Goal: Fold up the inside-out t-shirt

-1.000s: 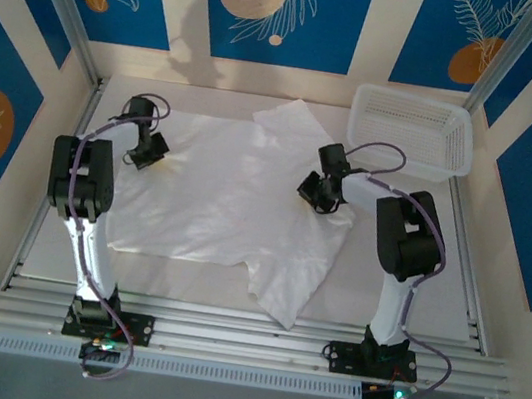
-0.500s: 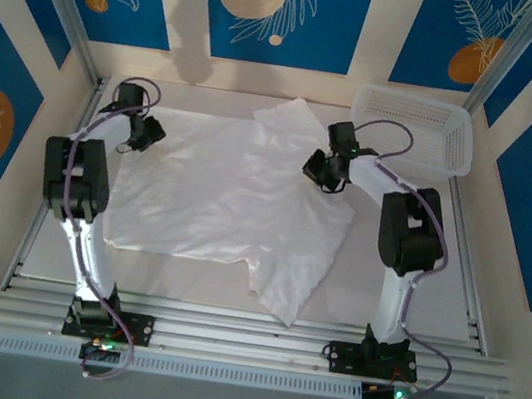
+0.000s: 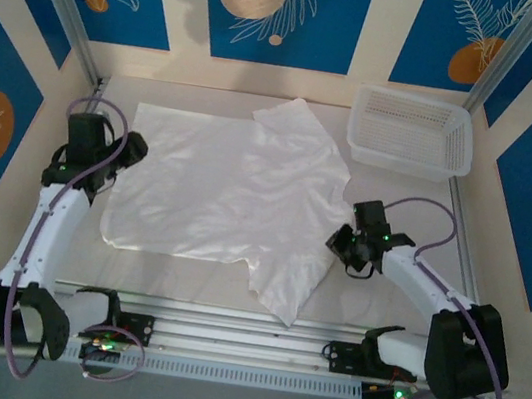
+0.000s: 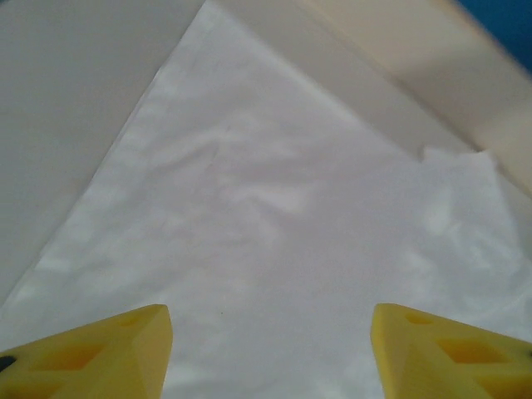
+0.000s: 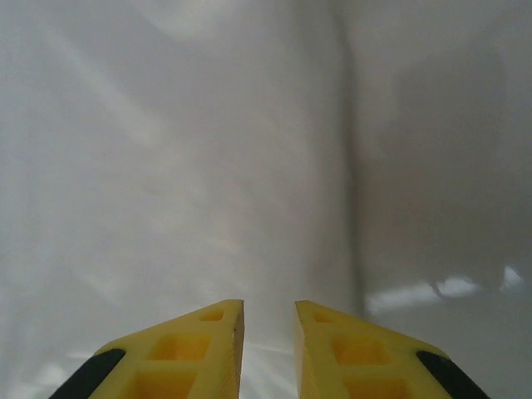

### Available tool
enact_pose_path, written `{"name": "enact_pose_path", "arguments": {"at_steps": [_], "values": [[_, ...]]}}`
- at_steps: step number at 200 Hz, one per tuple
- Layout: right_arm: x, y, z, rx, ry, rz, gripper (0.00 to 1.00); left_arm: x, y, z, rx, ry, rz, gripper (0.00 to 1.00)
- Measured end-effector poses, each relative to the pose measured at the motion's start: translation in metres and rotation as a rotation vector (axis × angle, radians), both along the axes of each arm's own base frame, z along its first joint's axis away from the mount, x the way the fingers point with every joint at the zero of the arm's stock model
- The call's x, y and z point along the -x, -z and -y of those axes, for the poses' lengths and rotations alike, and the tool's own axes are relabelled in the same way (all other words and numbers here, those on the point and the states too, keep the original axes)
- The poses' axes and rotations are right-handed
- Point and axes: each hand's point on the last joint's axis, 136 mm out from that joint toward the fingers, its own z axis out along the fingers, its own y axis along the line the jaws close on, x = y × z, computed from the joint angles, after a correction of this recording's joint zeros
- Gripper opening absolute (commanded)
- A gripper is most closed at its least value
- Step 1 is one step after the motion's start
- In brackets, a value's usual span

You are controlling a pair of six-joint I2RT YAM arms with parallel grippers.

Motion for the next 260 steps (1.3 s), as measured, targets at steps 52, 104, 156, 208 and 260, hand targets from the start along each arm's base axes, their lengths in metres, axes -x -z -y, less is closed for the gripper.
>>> {"name": "enact_pose_path", "arguments": {"at_steps": [52,104,156,208,260], "values": [[0.012,0.024,-0.012,-0.013,-0.04,-0.079,0.32,0.03,0.045,-0.002,-0.03,0.005,-0.158,0.66],[0.011,0.02,-0.014,-0.017,-0.043,-0.075,0.39,0.035,0.049,-0.008,-0.057,-0.018,-0.184,0.66],[0.014,-0.003,-0.003,0.002,-0.002,-0.004,0.42,0.045,0.055,-0.016,-0.084,-0.062,-0.23,0.66],[0.027,0.026,-0.007,0.033,-0.029,-0.128,0.41,0.054,0.061,-0.02,-0.099,-0.081,-0.276,0.66],[0.027,0.028,-0.01,0.04,-0.042,-0.138,0.04,0.066,0.068,-0.024,-0.106,-0.11,-0.333,0.65]]}}
